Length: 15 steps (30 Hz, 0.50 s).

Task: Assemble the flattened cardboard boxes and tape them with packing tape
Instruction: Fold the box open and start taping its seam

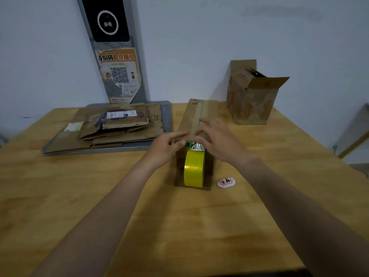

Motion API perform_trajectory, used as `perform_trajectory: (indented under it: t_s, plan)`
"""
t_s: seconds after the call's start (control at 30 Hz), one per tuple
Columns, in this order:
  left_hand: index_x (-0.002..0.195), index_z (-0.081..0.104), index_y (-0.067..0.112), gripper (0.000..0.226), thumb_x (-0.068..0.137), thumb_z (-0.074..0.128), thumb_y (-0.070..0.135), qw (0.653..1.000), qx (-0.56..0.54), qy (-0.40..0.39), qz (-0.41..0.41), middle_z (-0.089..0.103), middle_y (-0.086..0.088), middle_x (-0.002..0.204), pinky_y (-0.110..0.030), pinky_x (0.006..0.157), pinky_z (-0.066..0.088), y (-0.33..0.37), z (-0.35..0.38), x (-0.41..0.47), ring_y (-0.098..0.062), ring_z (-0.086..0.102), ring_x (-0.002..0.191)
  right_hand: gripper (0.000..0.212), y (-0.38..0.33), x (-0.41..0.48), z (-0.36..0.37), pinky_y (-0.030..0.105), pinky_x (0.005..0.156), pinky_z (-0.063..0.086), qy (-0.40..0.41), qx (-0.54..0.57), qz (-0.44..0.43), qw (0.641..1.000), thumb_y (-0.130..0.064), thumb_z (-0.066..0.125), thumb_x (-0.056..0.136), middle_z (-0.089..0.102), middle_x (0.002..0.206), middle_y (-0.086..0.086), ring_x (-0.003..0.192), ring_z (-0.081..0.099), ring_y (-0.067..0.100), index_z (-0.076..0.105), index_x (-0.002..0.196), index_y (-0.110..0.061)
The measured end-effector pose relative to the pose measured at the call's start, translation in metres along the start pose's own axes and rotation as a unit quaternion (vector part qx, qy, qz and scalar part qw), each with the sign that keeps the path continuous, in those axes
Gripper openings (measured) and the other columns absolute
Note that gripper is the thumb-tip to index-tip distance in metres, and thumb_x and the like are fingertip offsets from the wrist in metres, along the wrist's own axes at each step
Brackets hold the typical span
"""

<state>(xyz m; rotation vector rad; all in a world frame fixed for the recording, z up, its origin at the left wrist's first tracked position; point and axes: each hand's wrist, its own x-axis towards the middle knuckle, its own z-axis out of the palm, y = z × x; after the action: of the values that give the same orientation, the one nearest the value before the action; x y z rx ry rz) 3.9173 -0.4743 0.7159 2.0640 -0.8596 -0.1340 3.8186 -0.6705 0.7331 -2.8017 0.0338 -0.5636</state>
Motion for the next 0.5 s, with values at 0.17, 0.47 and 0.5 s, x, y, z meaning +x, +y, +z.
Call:
perform_trajectory:
  t_s: [0.17, 0.47, 0.5]
  plan:
    - [0.093, 0.043, 0.03, 0.028, 0.095, 0.058, 0.054, 0.991, 0.033, 0.039, -0.121, 0.062, 0.003, 0.092, -0.034, 0.062, 0.043, 0.009, 0.007, -0.009, -0.014, 0.062, 0.081, 0.06, 0.01, 0.019, 0.022, 0.044, 0.115, 0.032, -0.037, 0.011, -0.007, 0.999, -0.067, 0.047, 0.092, 0.052, 0.151, -0.009, 0.138, 0.041, 0.021, 0.059, 0.141, -0.035]
    - [0.115, 0.049, 0.007, 0.022, 0.108, 0.047, 0.028, 0.913, -0.333, -0.053, -0.231, 0.072, -0.02, 0.068, -0.035, 0.054, 0.058, 0.044, 0.05, -0.029, -0.03, 0.067, 0.051, 0.057, 0.012, 0.021, 0.032, 0.051, 0.114, 0.034, -0.019, 0.022, -0.022, 0.999, -0.056, 0.062, 0.09, 0.054, 0.15, -0.002, 0.138, 0.042, 0.032, 0.062, 0.14, -0.027]
    - [0.122, 0.046, 0.005, 0.026, 0.108, 0.046, 0.027, 0.921, -0.311, -0.058, -0.228, 0.072, -0.019, 0.067, -0.034, 0.05, 0.057, 0.044, 0.048, -0.027, -0.03, 0.067, 0.05, 0.055, 0.012, 0.021, 0.032, 0.049, 0.115, 0.033, -0.016, 0.011, -0.024, 1.0, -0.053, 0.063, 0.092, 0.054, 0.151, -0.003, 0.138, 0.042, 0.032, 0.062, 0.14, -0.027]
